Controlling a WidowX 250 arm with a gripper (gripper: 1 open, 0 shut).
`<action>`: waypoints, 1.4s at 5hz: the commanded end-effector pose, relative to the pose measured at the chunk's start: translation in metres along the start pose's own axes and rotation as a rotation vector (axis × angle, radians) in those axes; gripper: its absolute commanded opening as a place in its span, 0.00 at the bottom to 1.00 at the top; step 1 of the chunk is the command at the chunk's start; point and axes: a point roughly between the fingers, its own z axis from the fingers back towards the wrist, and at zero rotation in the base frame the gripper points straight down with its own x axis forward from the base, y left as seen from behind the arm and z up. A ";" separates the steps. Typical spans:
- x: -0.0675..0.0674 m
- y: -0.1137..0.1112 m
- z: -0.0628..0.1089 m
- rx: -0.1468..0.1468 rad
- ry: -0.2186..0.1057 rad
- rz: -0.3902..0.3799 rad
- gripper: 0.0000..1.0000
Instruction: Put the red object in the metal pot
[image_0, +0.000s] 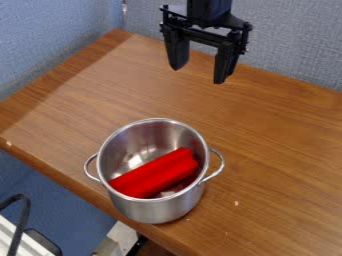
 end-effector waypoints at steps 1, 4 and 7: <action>-0.002 -0.006 -0.005 -0.003 0.020 0.053 1.00; -0.074 -0.011 -0.026 0.073 -0.024 -0.099 1.00; -0.115 -0.021 -0.054 0.120 -0.100 -0.268 1.00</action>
